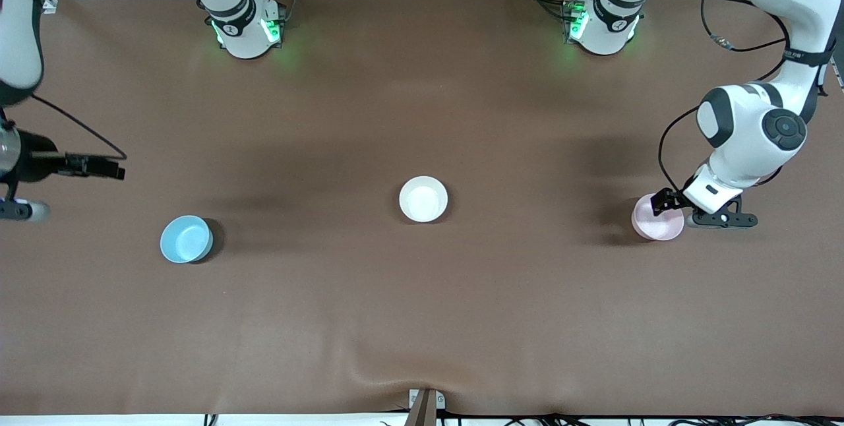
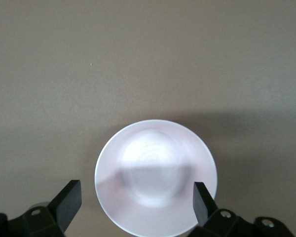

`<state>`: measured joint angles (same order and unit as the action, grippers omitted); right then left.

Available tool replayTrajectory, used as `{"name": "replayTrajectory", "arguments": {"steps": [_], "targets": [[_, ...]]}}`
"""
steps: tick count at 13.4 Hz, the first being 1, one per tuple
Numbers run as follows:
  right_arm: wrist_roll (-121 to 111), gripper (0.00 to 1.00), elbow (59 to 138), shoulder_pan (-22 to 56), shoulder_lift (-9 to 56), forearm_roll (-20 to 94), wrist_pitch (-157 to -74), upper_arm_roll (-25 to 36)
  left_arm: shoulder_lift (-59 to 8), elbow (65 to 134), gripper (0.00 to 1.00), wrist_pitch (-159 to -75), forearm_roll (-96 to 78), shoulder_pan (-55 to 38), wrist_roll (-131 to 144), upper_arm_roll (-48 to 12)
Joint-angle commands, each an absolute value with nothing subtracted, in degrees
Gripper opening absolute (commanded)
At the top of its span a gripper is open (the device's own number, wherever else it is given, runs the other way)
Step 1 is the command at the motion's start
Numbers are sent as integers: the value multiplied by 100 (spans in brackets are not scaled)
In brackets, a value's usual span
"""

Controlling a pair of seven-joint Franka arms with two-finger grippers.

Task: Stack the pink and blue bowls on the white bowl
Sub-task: 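Lower the left gripper over the pink bowl while the right gripper reaches the blue bowl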

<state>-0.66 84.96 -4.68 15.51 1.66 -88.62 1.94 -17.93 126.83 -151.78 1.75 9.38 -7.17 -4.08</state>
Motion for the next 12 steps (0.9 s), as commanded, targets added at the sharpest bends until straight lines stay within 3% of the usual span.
{"name": "replayTrajectory", "arguments": {"steps": [1, 9, 12], "targets": [[-79, 100, 8306, -632, 1784, 149, -9069, 141, -1837, 12639, 100, -15249, 290, 1081, -773, -448], [-70, 100, 8350, -694, 2416, 105, -9834, 149, -2223, 12490, 100, -15267, 290, 1362, -984, -448], [-70, 100, 8367, -747, 2706, 105, -10168, 149, -2373, 12393, 80, -15267, 281, 1371, -967, -448]]}}
